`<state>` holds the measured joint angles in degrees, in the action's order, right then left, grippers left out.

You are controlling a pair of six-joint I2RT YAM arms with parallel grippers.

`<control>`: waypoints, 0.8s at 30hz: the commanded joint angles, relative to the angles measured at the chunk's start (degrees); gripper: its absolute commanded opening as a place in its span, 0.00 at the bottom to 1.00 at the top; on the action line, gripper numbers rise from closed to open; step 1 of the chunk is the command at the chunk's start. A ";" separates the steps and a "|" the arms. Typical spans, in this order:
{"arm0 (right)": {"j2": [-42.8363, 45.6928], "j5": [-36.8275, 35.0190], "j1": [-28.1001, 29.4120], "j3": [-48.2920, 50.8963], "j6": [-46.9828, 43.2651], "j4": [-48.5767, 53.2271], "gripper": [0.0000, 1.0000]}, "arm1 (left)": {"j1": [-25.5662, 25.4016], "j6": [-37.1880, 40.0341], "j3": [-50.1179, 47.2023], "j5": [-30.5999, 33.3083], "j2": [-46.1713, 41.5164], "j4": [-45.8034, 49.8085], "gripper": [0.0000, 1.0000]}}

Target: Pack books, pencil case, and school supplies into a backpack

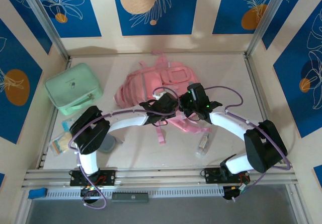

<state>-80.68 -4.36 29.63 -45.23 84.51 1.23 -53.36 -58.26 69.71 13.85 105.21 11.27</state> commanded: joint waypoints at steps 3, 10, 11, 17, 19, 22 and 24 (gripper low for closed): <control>1.92 3.62 1.40 -0.10 -0.08 -3.01 0.00 | 1.03 2.74 2.19 3.95 -0.18 0.55 0.19; 3.07 3.18 0.47 0.28 -1.24 -1.87 0.00 | 1.16 5.15 0.27 3.77 -4.87 0.89 0.13; 3.25 3.44 0.11 0.32 -1.54 -1.57 0.00 | 1.15 5.47 -0.34 3.47 -5.91 1.15 0.13; 4.47 5.12 -2.23 -0.25 -3.78 -0.03 0.00 | 3.35 9.04 -4.40 -7.21 -10.60 3.15 0.08; 4.40 5.26 -2.61 -0.56 -4.16 0.77 0.00 | 3.94 9.31 -6.69 -10.37 -12.48 3.08 0.08; 4.14 5.50 -2.65 -1.00 -4.80 0.97 0.00 | 4.12 10.01 -9.42 -14.43 -15.59 1.46 0.09; 3.56 5.59 -2.43 -1.09 -4.72 1.04 0.00 | 4.38 9.78 -10.53 -16.13 -16.81 0.93 0.09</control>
<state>-78.15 0.58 27.73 -45.19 81.84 2.13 -49.78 -49.82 60.55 2.02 91.31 12.47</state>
